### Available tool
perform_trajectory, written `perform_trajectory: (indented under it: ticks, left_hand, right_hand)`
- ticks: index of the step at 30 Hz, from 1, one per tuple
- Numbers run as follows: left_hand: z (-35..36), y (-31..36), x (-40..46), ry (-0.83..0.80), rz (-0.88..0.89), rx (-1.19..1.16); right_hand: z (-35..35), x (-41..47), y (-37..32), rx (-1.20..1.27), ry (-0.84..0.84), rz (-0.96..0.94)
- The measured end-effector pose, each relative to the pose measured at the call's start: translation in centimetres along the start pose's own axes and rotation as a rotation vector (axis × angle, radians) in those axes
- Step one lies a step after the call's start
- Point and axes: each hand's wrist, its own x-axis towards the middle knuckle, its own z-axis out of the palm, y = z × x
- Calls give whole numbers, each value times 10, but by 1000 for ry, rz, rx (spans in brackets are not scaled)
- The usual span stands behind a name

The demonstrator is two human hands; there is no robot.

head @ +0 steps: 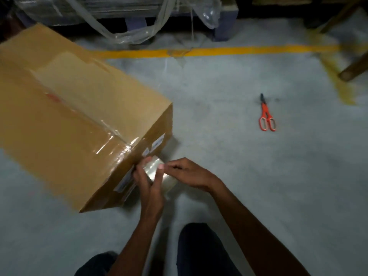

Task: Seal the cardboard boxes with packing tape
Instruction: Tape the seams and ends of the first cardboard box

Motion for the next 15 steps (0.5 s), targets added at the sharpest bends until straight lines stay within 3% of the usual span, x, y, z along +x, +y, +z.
perform_trajectory:
  ticks: [2,4,7,9,12,15]
  left_hand:
    - [2,-4,3,18,-18,-5]
    - [5,-6,5,30,-24,-69]
    - [7,-3,3,45,-49,-172]
    - [5,-6,3,50,-64,-191]
    - [4,-7,4,68,-74,-157]
    - [5,-8,5,108,-83,-120]
  right_hand:
    - [-29,5,4,315,-85,106]
    - [-75,14,20,432,130,163]
    - [-166,33,81,144,765,209]
    - [-218,44,131,-208,1029,307]
    - [-265,50,178,-483,1102,421]
    - [-284,54,188,-525,1132,548]
